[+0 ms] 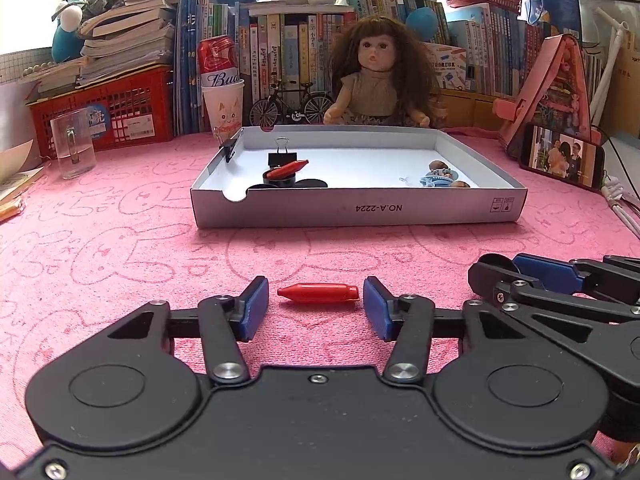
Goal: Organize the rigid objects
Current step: 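Grasp the red marker with the left tool while the right tool grasps the black lid, then carry the red marker with the left tool while the right tool carries the lid into the tray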
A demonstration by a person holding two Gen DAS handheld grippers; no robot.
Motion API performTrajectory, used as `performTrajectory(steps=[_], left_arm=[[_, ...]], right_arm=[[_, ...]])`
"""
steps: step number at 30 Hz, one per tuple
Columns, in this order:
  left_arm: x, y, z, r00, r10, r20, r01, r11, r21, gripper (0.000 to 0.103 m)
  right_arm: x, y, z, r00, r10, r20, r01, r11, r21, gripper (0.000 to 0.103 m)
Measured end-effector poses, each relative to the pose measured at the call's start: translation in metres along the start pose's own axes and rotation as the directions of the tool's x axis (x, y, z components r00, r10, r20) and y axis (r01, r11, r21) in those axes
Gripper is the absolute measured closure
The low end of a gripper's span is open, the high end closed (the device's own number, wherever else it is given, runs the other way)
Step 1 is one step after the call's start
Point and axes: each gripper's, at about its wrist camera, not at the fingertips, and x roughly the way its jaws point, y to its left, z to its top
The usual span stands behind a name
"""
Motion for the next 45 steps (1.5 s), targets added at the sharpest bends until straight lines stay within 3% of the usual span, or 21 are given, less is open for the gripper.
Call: performTrajectory(steps=[6,28,45], left_arm=[[-0.001,0.001,0.0,1.0,0.004,0.003,-0.004,1.0,-0.004,0.061],[-0.012,0.005,0.021,0.998,-0.004,0.058,0.004,1.0,-0.003,0.061],[-0.008,0.011,0.035,0.999,-0.005,0.053,0.007,1.0,-0.028,0.061]], right_arm=[[0.001,0.001,0.0,1.0,-0.001,-0.002,0.001,1.0,0.0,0.065],[0.002,-0.006,0.01,1.0,-0.014,0.017,0.014,1.0,0.02,0.065],[0.005,-0.012,0.022,0.999,-0.026,0.039,0.025,0.999,0.027,0.065]])
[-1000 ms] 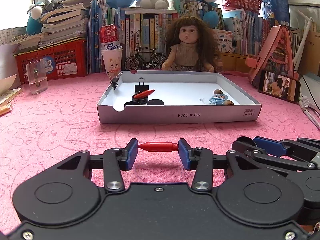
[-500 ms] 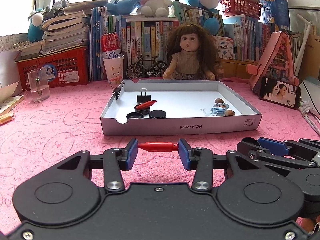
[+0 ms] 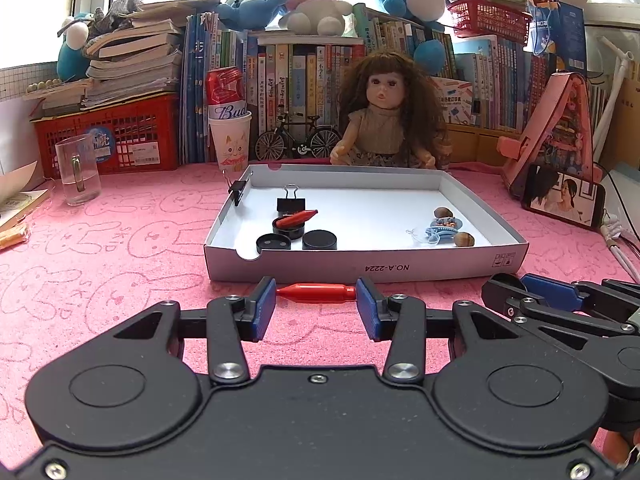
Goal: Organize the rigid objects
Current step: 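Carry the red marker with the left tool while the right tool carries the lid into the tray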
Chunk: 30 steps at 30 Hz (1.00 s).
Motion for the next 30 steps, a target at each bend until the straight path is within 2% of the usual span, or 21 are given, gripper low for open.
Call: performTrajectory(steps=[30], left_arm=[[0.035,0.018,0.04,0.999,0.044,0.013,-0.043,0.998,-0.054,0.061]], right_arm=[[0.028,-0.014,0.038,0.999,-0.029,0.035,0.027,0.999,0.035,0.065]])
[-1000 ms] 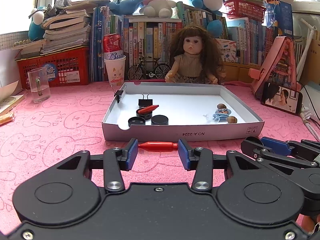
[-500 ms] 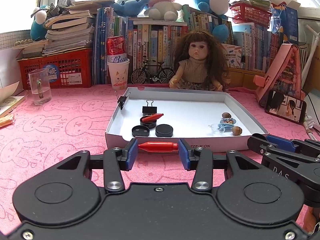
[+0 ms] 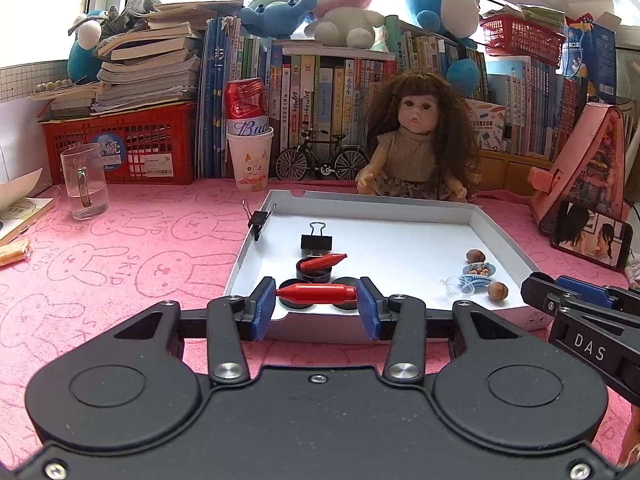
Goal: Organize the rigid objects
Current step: 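Carry the red marker with the left tool while the right tool carries the lid into the tray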
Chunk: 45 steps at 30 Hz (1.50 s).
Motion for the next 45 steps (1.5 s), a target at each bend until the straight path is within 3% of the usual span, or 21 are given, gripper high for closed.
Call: performTrajectory(steps=[14,37,45], left_arm=[[0.018,0.006,0.013,1.0,-0.012,-0.005,0.012,0.999,-0.034,0.061],[0.069,0.012,0.036,0.998,-0.065,-0.012,0.064,0.996,-0.059,0.061],[0.085,0.031,0.082,0.994,-0.105,-0.026,0.103,0.993,-0.062,0.061]], right_arm=[[0.017,0.001,0.009,1.0,-0.004,-0.004,0.004,1.0,-0.011,0.065],[0.067,-0.009,0.025,0.995,0.013,-0.096,-0.009,0.999,0.045,0.065],[0.085,-0.03,0.053,0.983,0.099,-0.157,-0.092,0.995,0.048,0.065]])
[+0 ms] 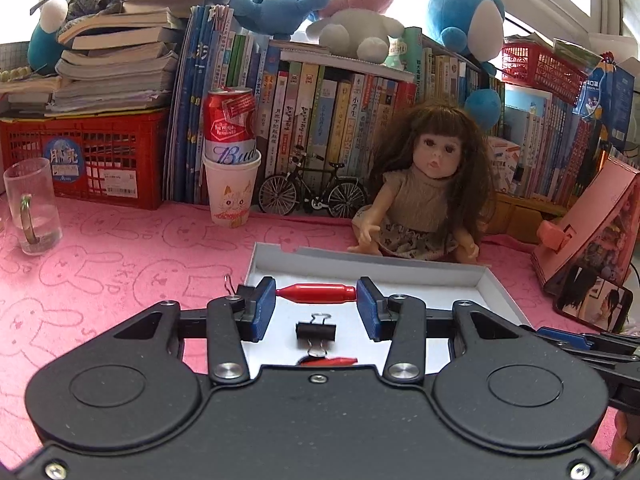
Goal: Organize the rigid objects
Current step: 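Carry the red marker with the left tool while the right tool carries the lid into the tray, then open the left tool to release the marker while the right tool releases the lid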
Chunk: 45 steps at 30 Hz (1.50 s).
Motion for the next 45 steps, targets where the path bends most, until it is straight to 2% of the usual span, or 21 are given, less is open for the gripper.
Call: performTrajectory(steps=[2,5,11,17,23,28,35,45], left_arm=[[0.006,0.0,0.009,1.0,-0.004,-0.012,0.004,1.0,0.023,0.061],[0.018,0.002,0.016,0.997,-0.037,-0.073,0.038,0.999,0.02,0.061],[0.032,0.012,0.021,0.983,-0.09,-0.162,0.098,0.994,0.042,0.061],[0.05,0.02,0.009,0.969,-0.08,-0.235,0.08,0.997,-0.01,0.061],[0.065,0.019,0.0,0.965,-0.064,-0.255,0.06,0.998,-0.024,0.061],[0.079,0.015,-0.008,0.964,-0.027,-0.264,0.017,0.999,-0.039,0.061],[0.087,0.01,-0.017,0.964,-0.002,-0.267,-0.006,1.0,-0.029,0.061],[0.089,-0.002,-0.025,0.97,0.03,-0.243,-0.02,0.999,0.045,0.061]], right_arm=[[0.005,-0.009,0.011,0.999,0.024,-0.023,-0.023,0.999,0.034,0.065],[0.013,-0.019,0.023,0.996,0.053,-0.067,-0.047,0.995,0.09,0.065],[0.026,-0.025,0.033,0.988,0.073,-0.134,-0.059,0.993,0.106,0.065],[0.038,-0.021,0.034,0.979,0.107,-0.172,-0.086,0.988,0.128,0.065],[0.051,-0.015,0.03,0.973,0.118,-0.198,-0.09,0.985,0.145,0.065],[0.064,-0.013,0.027,0.968,0.13,-0.216,-0.09,0.978,0.186,0.065],[0.073,-0.008,0.023,0.967,0.112,-0.227,-0.072,0.981,0.178,0.064],[0.079,0.001,0.018,0.971,0.065,-0.23,-0.037,0.992,0.123,0.064]])
